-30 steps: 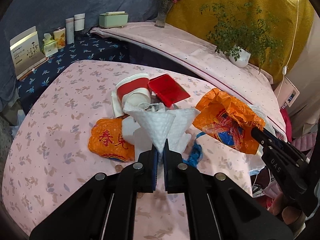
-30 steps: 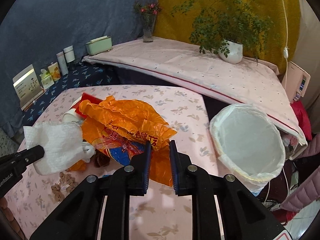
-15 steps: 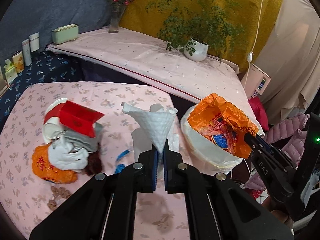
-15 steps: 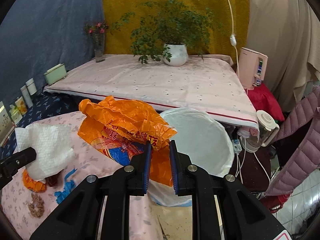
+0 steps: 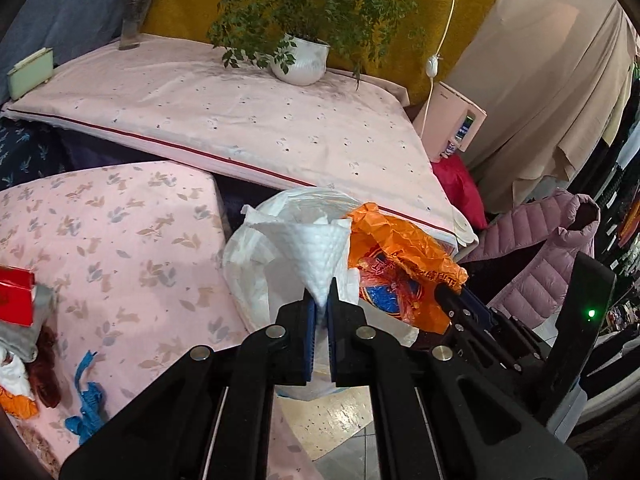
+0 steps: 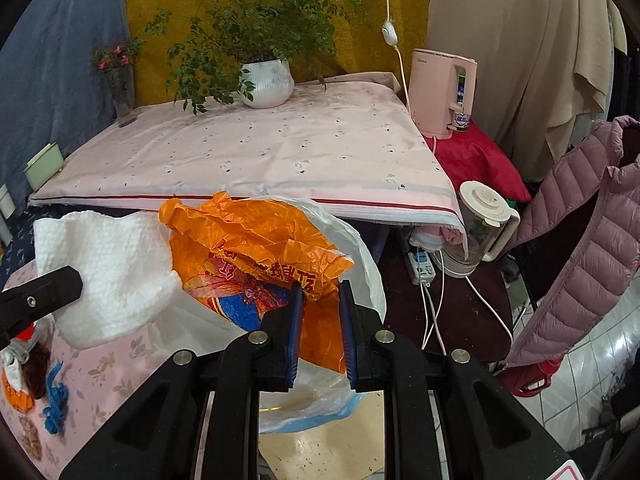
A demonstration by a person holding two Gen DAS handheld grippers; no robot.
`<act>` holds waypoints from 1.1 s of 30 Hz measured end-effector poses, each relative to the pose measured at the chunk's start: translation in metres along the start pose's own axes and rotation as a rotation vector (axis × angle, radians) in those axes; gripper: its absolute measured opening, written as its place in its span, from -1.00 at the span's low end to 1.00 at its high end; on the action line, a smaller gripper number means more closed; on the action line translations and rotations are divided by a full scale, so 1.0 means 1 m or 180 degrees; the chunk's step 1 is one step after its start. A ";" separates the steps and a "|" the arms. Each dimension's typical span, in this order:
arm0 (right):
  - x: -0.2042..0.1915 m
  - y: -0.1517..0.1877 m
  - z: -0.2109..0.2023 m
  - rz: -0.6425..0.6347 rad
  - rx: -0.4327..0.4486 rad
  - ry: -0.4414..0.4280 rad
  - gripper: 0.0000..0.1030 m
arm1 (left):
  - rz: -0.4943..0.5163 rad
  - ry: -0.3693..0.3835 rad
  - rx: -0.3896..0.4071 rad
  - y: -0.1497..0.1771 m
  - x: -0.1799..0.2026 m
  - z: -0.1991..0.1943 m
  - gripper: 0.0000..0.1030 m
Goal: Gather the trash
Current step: 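Carry the orange bag and white tissue to the bin and release both, then move both tools back over the table toward the scrunchie and blue tape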
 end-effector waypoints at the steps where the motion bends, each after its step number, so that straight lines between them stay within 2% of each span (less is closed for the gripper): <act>1: 0.003 0.000 0.004 0.0023 -0.0017 -0.0002 -0.67 | 0.0013 0.0021 -0.0030 0.000 0.002 0.006 -0.90; 4: 0.009 -0.001 0.012 0.0076 -0.0052 -0.0012 -0.67 | 0.0032 0.0004 -0.0054 0.000 0.006 0.020 -0.90; 5: 0.010 -0.001 0.014 0.0087 -0.0057 -0.0016 -0.67 | 0.0035 -0.0003 -0.0068 0.000 0.006 0.023 -0.83; 7: 0.011 -0.003 0.019 0.0113 -0.0062 -0.0037 -0.66 | 0.0009 -0.0019 -0.0111 -0.001 0.005 0.030 -0.36; 8: 0.011 -0.003 0.021 0.0128 -0.0067 -0.0056 -0.59 | -0.0021 -0.0031 -0.0099 -0.002 0.004 0.030 0.01; 9: 0.010 -0.004 0.022 0.0145 -0.0067 -0.0092 -0.56 | -0.0047 -0.0059 -0.0045 -0.002 0.002 0.029 0.12; 12: 0.009 -0.005 0.025 0.0176 -0.0051 -0.0140 -0.49 | -0.0034 -0.0129 0.0015 -0.004 -0.001 0.027 0.23; 16: 0.005 -0.007 0.021 0.0175 -0.0001 -0.0158 -0.26 | -0.0084 -0.0245 0.0075 -0.007 -0.012 0.021 0.24; 23: -0.006 -0.009 0.006 0.0120 0.0076 -0.0218 -0.20 | -0.0092 -0.0461 0.0240 -0.005 -0.024 0.000 0.24; 33: -0.032 -0.006 -0.033 0.0011 0.0199 -0.0404 0.03 | -0.0264 -0.0767 0.0407 0.019 -0.058 -0.042 0.27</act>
Point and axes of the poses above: each gripper's, at about its wrist camera, not at the fingertips, and z roughly the way its jaws point, x to its right, y to its underside, the point moved 3 cm from there along z, roughly the way its jaws point, and after that the axes turned 11 degrees about -z, right-handed, at the moved point
